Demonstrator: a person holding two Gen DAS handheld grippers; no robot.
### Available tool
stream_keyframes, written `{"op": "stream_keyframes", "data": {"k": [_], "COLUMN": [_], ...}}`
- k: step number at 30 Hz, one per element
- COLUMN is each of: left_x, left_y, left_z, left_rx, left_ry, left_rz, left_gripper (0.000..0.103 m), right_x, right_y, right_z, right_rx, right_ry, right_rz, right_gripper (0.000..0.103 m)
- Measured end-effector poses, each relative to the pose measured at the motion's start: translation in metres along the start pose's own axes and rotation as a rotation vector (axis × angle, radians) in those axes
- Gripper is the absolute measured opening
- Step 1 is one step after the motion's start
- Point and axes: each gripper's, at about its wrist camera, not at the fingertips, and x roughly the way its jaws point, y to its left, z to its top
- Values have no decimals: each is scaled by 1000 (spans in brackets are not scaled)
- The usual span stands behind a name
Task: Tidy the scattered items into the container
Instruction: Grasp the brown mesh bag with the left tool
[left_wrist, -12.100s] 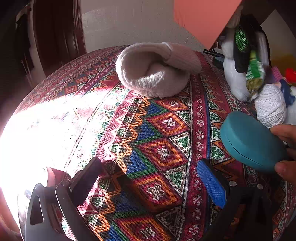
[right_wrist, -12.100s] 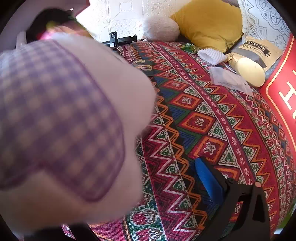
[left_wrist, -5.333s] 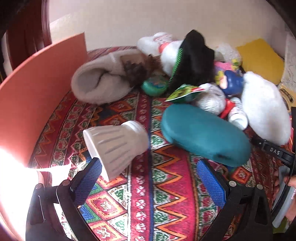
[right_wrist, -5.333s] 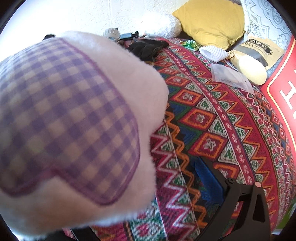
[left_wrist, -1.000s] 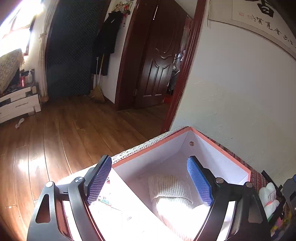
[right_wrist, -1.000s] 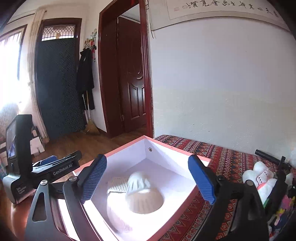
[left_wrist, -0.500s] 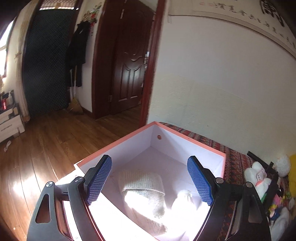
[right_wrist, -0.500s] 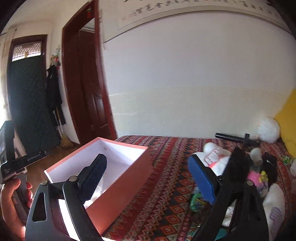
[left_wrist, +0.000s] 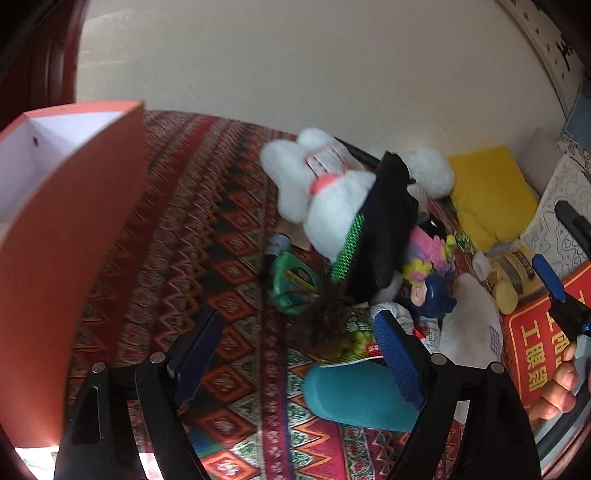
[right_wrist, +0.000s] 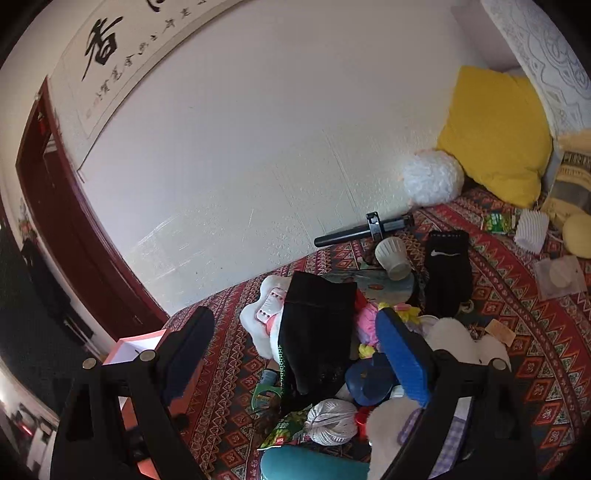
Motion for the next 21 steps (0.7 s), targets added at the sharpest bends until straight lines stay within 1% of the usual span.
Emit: {"op": "stream_keyframes", "data": {"k": [2, 3, 5, 7, 8, 11, 12, 13, 14, 15, 17, 18, 20, 21], "left_x": [19, 23, 32, 43, 46, 59, 62, 65, 67, 69, 68, 64, 48, 39], "left_y": [-14, -16, -18, -17, -15, -17, -17, -16, -14, -12, -7, -5, -1, 1], "left_z": [1, 5, 9, 13, 13, 11, 10, 10, 8, 7, 4, 4, 7, 10], "left_rx": [22, 30, 41, 15, 5, 29, 38, 35, 21, 9, -10, -23, -50, -69], "left_ry": [21, 21, 31, 48, 58, 89, 102, 118, 140, 152, 155, 147, 104, 78], "left_rz": [1, 7, -7, -6, -9, 14, 15, -4, -28, -31, -28, -35, -50, -73], "left_gripper": [84, 83, 77, 70, 68, 59, 48, 26, 15, 5, 3, 2, 2, 2], "right_x": [4, 5, 7, 10, 12, 19, 22, 26, 30, 35, 47, 54, 66, 72], "right_y": [-10, -13, -21, -26, -28, -28, -27, -27, -27, -29, -33, -34, -36, -36], "right_z": [1, 1, 1, 1, 0, -4, -6, -9, -11, -15, -25, -31, -45, -53], "right_rx": [32, 44, 66, 85, 90, 88, 88, 93, 108, 135, 206, 245, 321, 359], "right_ry": [14, 19, 25, 38, 48, 77, 89, 107, 130, 155, 222, 261, 332, 372], "right_rz": [11, 15, 21, 30, 38, 50, 56, 69, 91, 120, 195, 239, 320, 353], "right_gripper": [89, 89, 89, 89, 89, 89, 88, 85, 79, 76, 55, 53, 43, 42]}}
